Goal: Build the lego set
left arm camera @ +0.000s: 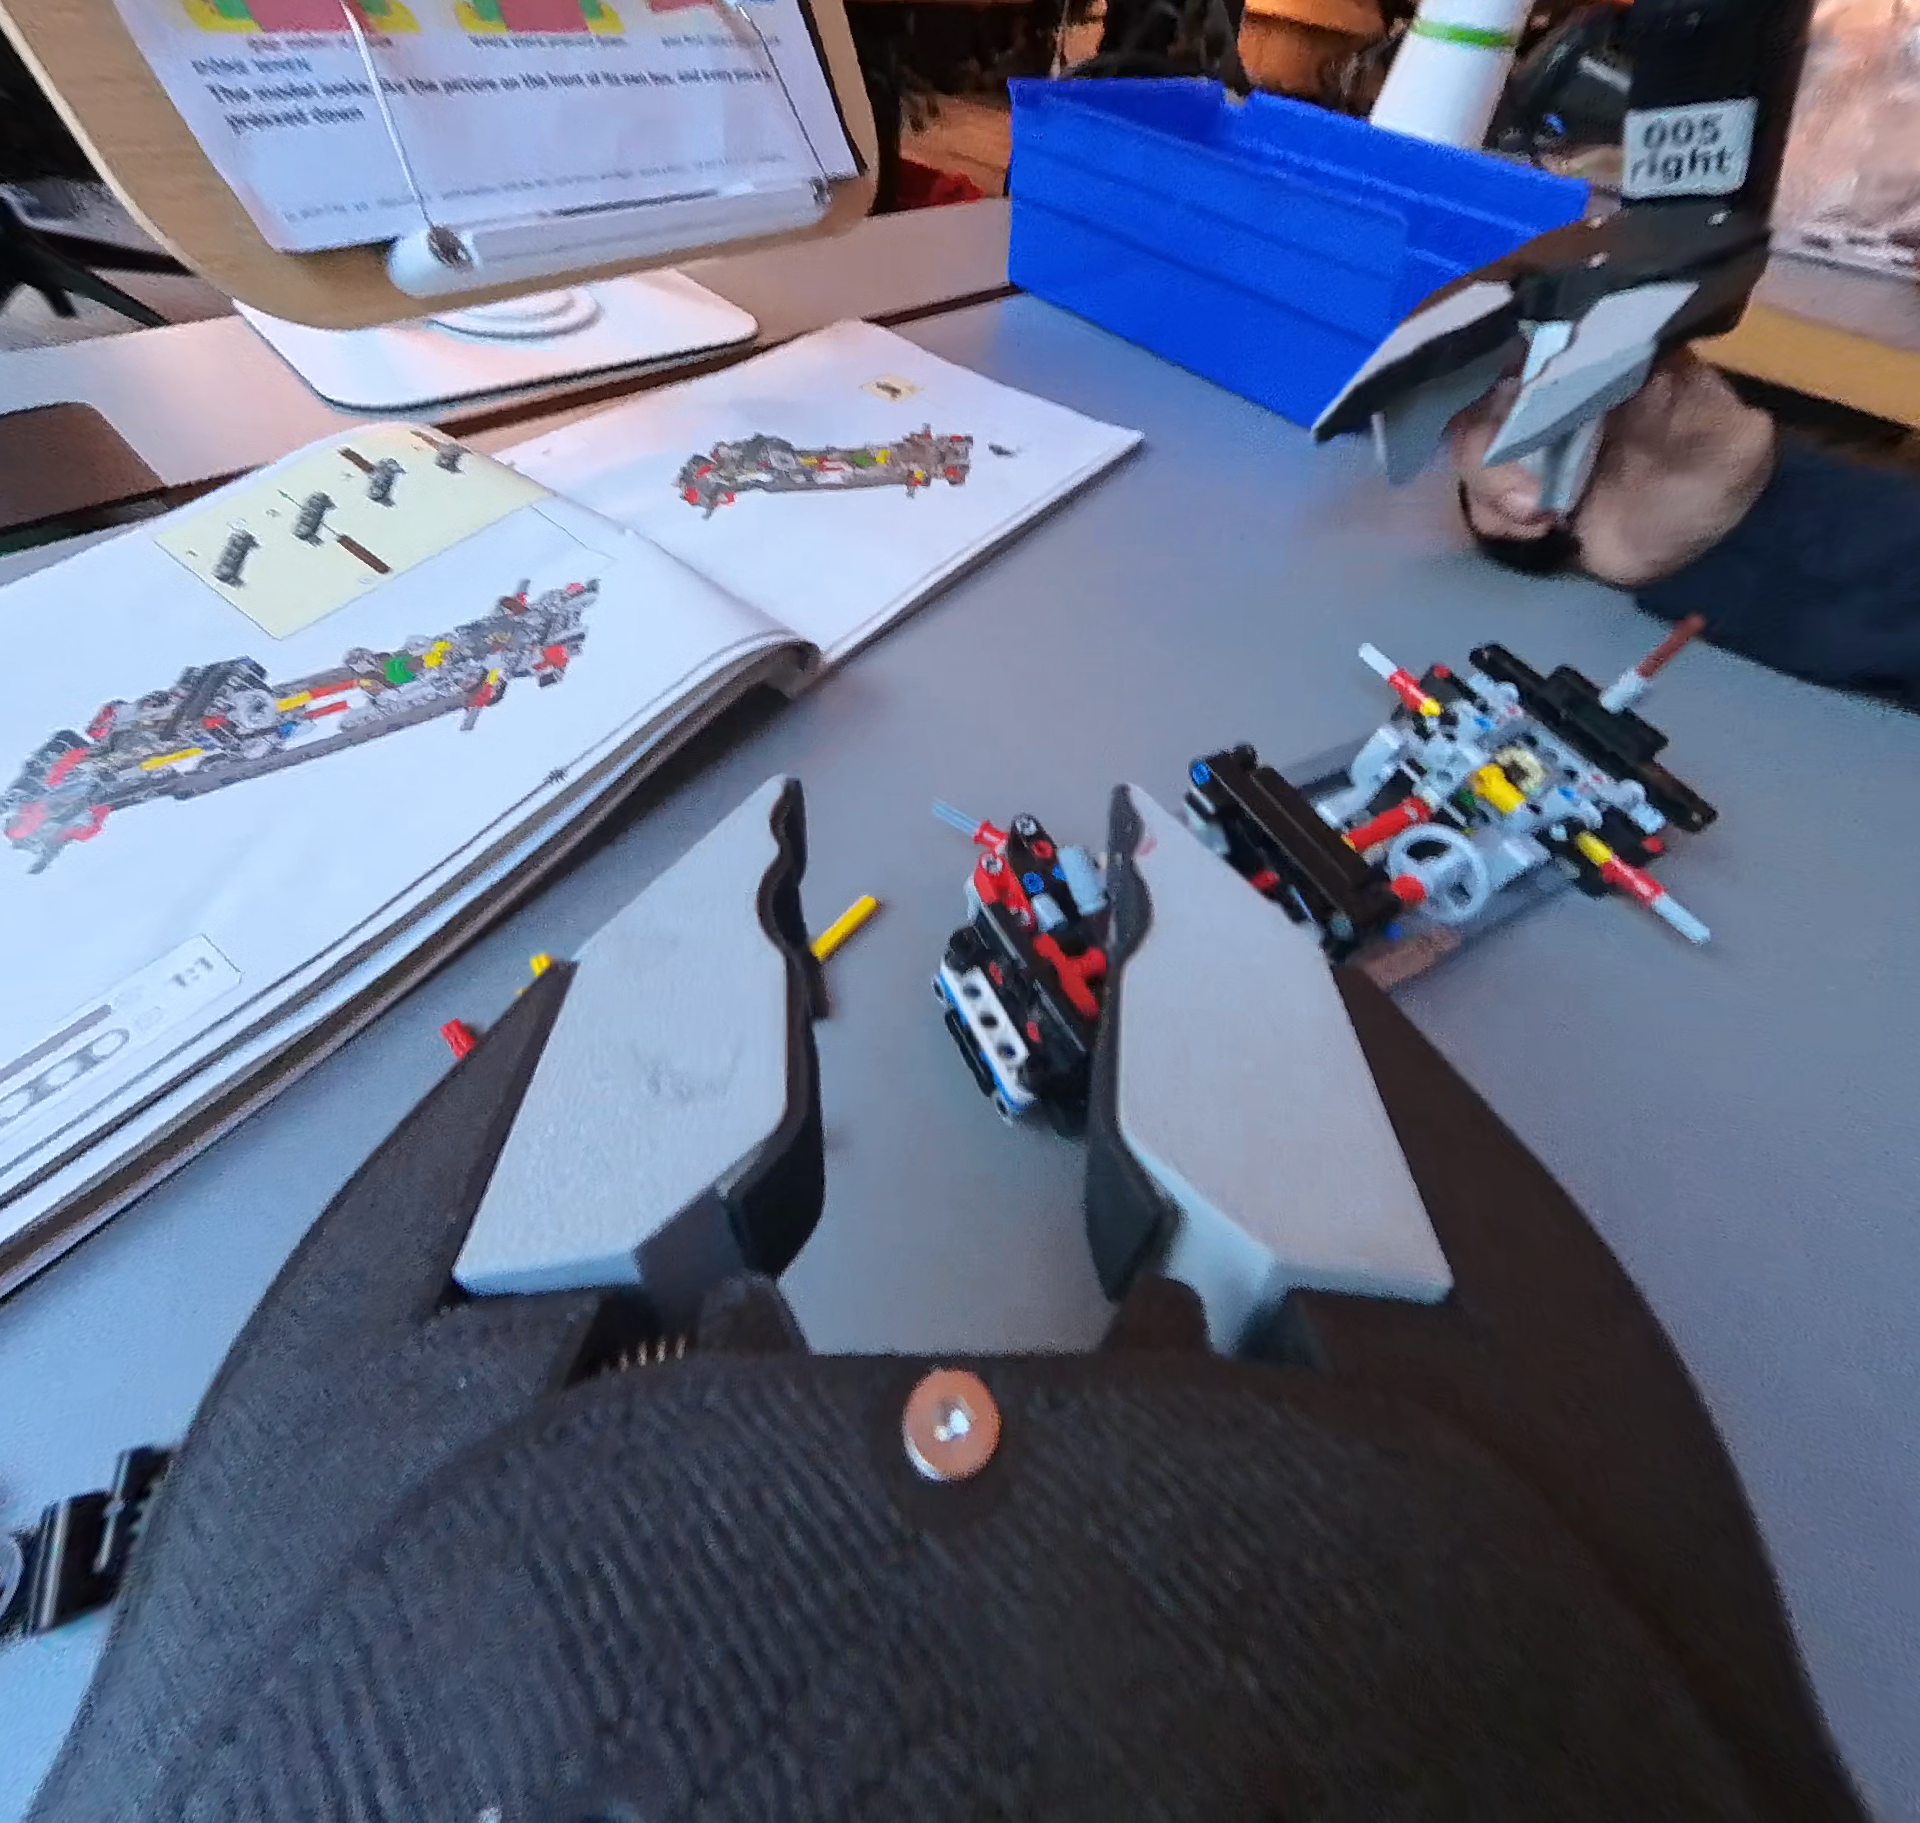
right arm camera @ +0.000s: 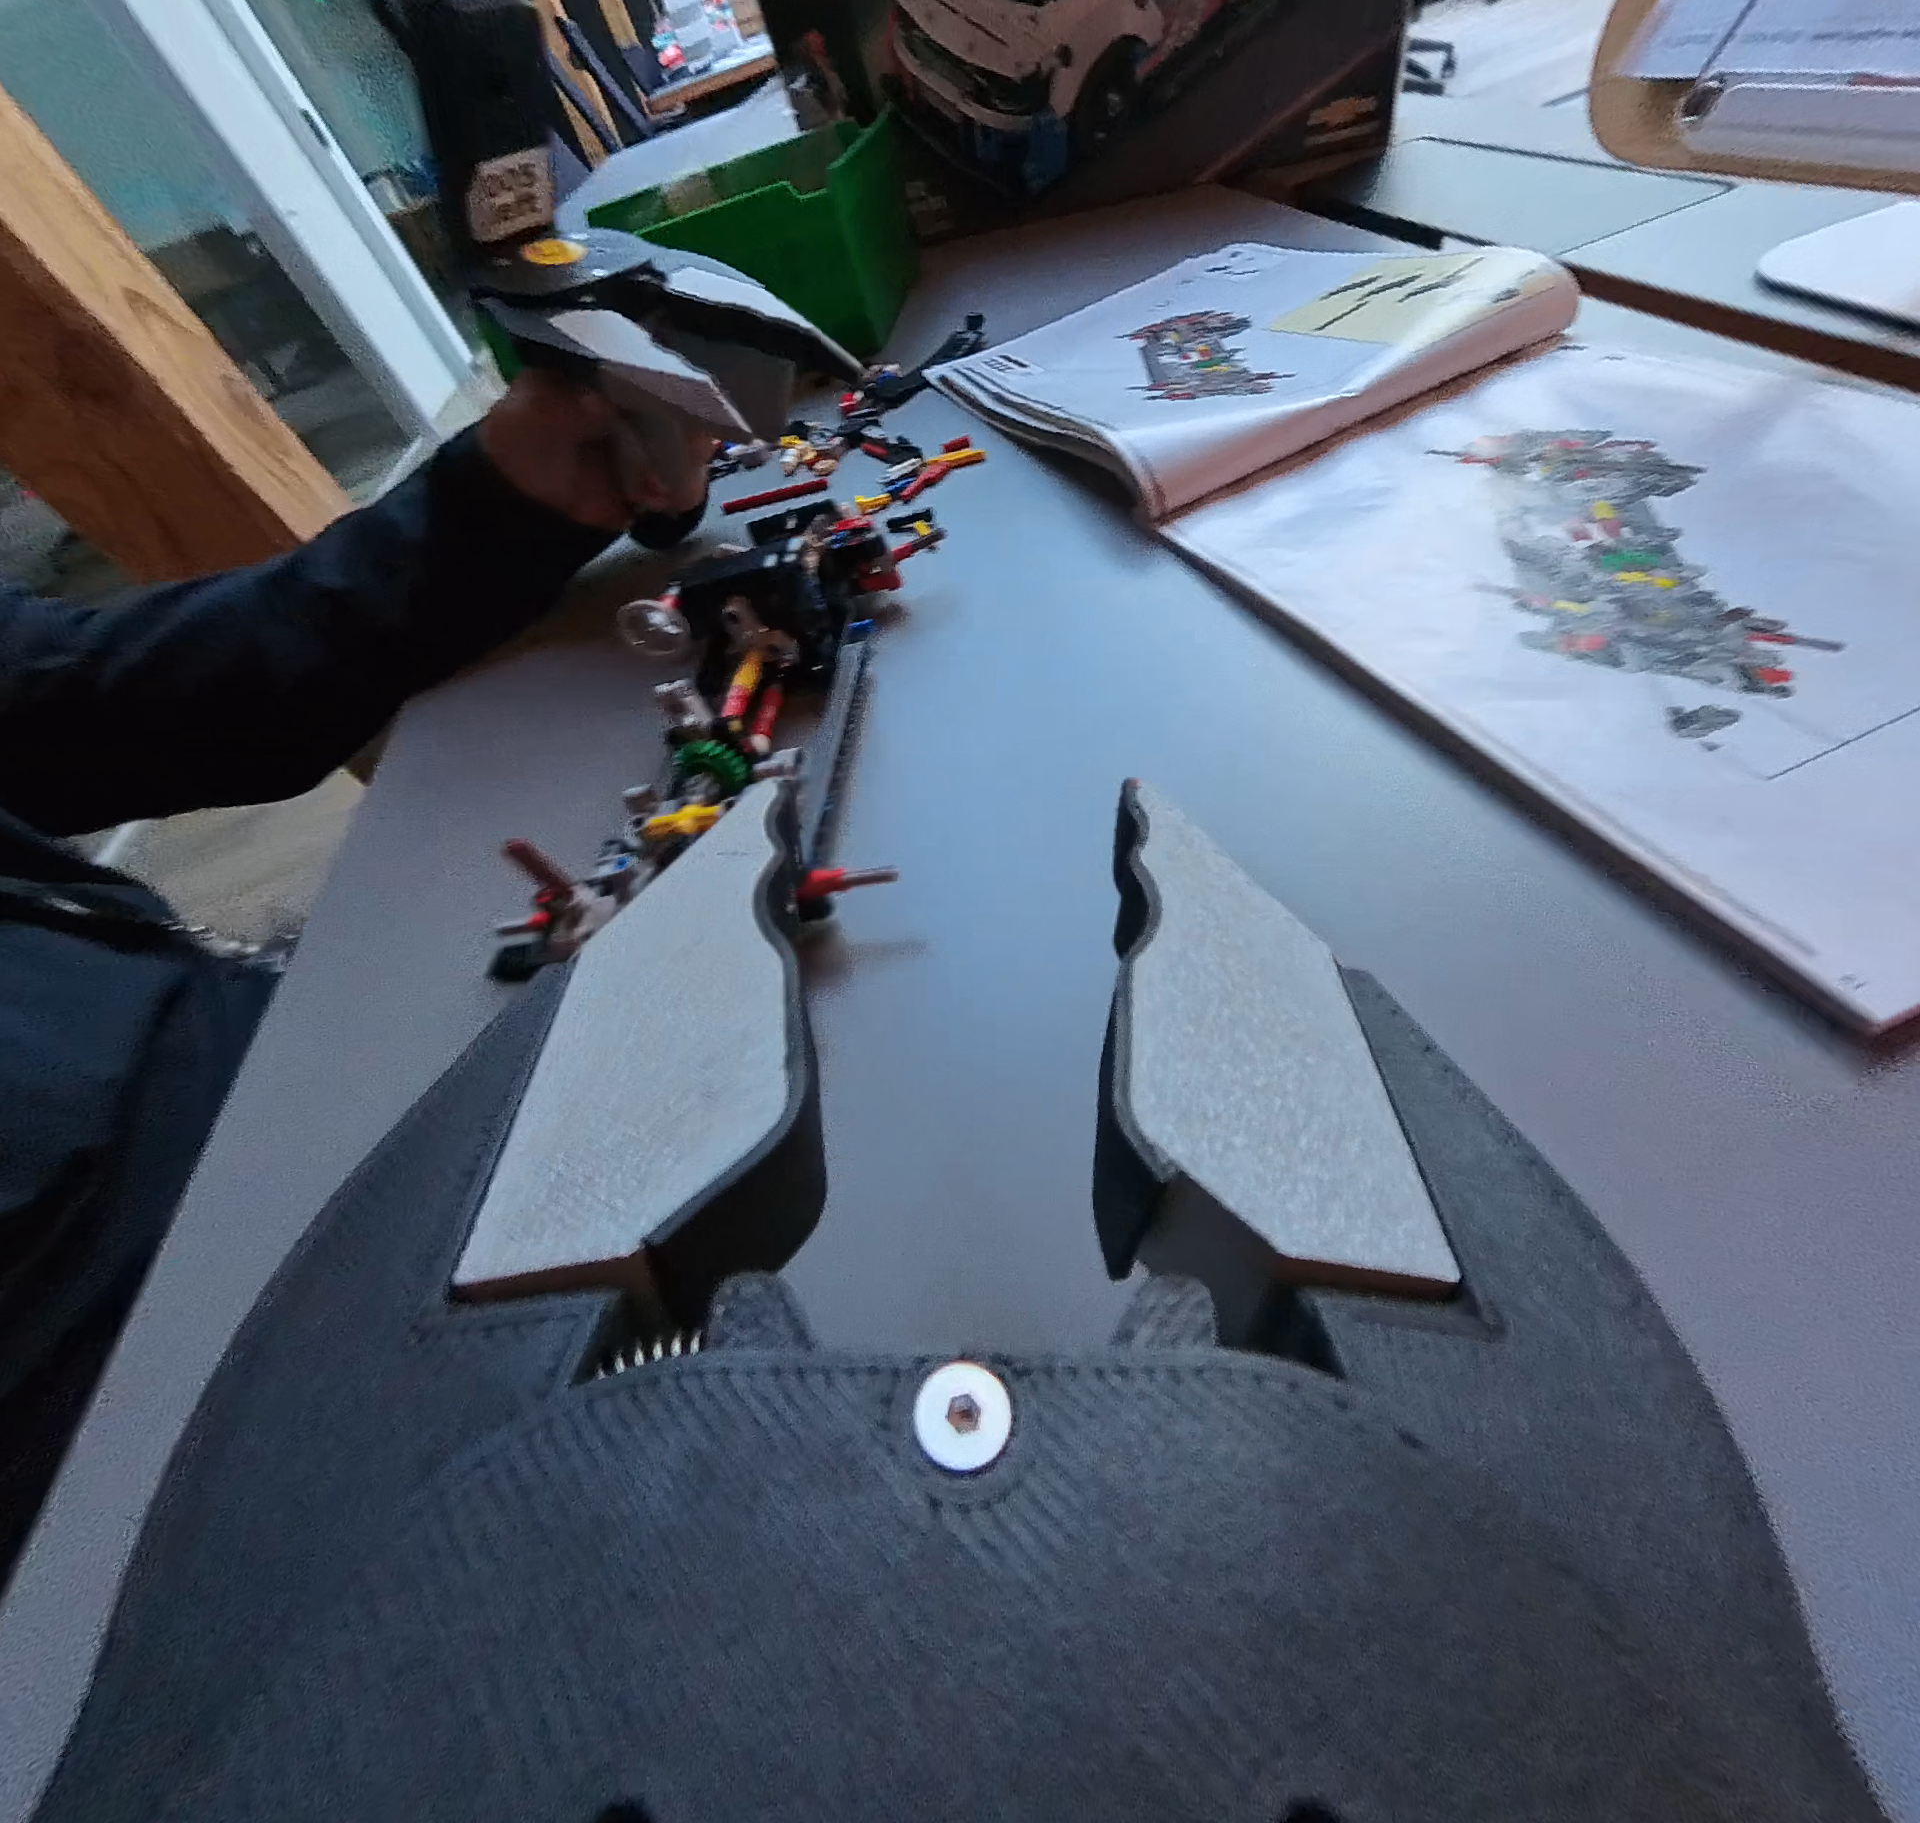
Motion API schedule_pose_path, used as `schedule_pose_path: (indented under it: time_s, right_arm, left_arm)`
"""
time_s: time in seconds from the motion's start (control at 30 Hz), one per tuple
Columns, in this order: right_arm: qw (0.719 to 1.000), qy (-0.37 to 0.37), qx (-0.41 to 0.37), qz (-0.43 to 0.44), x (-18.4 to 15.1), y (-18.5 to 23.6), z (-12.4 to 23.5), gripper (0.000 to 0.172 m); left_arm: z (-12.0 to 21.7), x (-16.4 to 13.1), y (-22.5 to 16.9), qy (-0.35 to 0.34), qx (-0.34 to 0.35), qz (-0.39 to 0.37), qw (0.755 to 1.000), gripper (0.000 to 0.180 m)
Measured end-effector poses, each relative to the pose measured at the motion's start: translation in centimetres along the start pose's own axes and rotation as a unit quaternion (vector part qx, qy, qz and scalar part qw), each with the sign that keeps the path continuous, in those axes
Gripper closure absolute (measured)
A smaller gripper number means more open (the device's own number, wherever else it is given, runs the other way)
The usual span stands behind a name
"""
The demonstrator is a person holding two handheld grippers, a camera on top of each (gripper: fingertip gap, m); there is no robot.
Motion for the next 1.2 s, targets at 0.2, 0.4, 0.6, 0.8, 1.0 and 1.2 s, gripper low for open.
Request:
schedule_pose_path:
  time_s: [0.2,0.4,0.6,0.8,1.0,1.2]
  right_arm:
    - [1.000,0.020,-0.002,0.011,-2.6,5.1,1.0,0.094]
    - [0.995,0.066,-0.057,0.042,-5.0,9.7,-0.5,0.084]
    - [0.985,0.121,-0.081,0.088,-6.0,10.4,-2.3,0.085]
    - [0.983,0.128,-0.094,0.088,-5.7,9.7,-3.4,0.075]
    - [0.980,0.154,-0.081,0.092,-5.6,8.6,-4.2,0.080]
    - [0.977,0.190,-0.042,0.091,-5.6,7.4,-4.9,0.079]
  left_arm:
    - [1.9,-1.3,-0.6,0.014,-0.001,-0.043,0.999,0.130]
    - [2.1,-1.4,-0.6,0.011,-0.023,-0.019,0.999,0.133]
    - [1.6,-1.5,-1.2,0.027,0.004,-0.073,0.997,0.145]
    - [1.5,-1.5,-1.1,0.029,-0.003,-0.070,0.997,0.146]
    - [1.4,-1.6,-1.2,0.034,0.001,-0.073,0.997,0.146]
    - [1.6,-1.6,-0.9,0.035,0.015,-0.062,0.997,0.145]
Point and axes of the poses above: each gripper's, where its closed fingertips meet, z back along the fingers, x out of its top, y = z × x across the jaws, the point moved 5 cm from there along z, back along the fingers, and after that the axes turned 5 degrees about -z, right-handed, at the moved point
